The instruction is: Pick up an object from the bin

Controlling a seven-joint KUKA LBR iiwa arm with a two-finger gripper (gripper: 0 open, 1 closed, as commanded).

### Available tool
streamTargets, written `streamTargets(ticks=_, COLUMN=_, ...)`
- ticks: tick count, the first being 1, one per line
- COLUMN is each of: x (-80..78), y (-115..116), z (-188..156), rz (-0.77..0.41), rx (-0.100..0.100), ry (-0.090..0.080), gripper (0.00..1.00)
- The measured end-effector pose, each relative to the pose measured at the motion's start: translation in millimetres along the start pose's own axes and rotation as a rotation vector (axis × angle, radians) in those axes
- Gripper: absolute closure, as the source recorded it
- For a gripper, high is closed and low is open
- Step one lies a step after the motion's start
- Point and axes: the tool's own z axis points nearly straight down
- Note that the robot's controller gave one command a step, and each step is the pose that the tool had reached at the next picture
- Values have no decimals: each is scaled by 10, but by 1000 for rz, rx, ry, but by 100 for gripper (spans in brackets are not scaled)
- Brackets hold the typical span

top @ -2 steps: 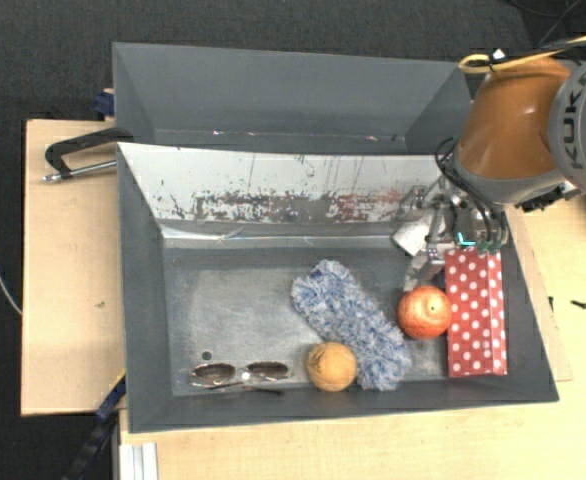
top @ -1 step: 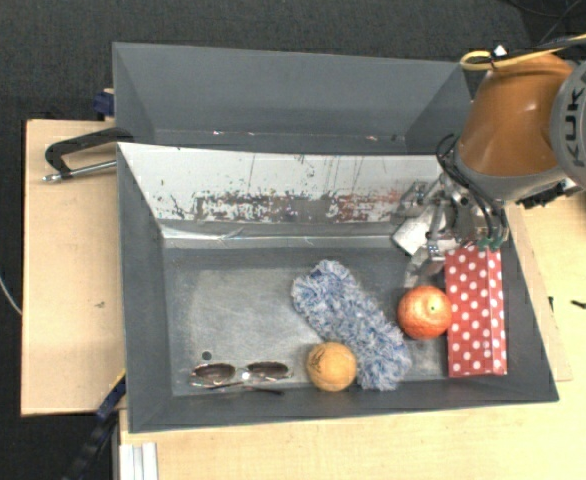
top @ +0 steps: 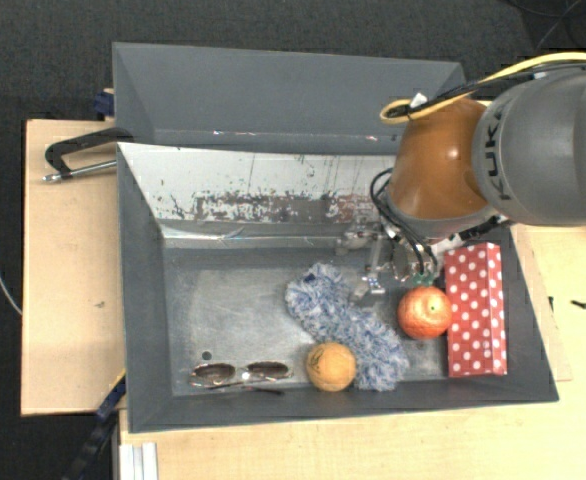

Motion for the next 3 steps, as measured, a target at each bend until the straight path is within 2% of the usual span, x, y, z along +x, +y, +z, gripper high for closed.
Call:
streamTargets(ticks=1, x=34, y=315, z=176, rz=-129, rx=0, ry=-5, gripper=0)
streamTargets(ticks=2, x=-154, y=369, z=195, rz=-174, rx=2, ry=6, gripper=0)
streamTargets(ticks=3, x=11, y=330, z=156, rz=-130, rx=-1, ry=-1, gripper=0)
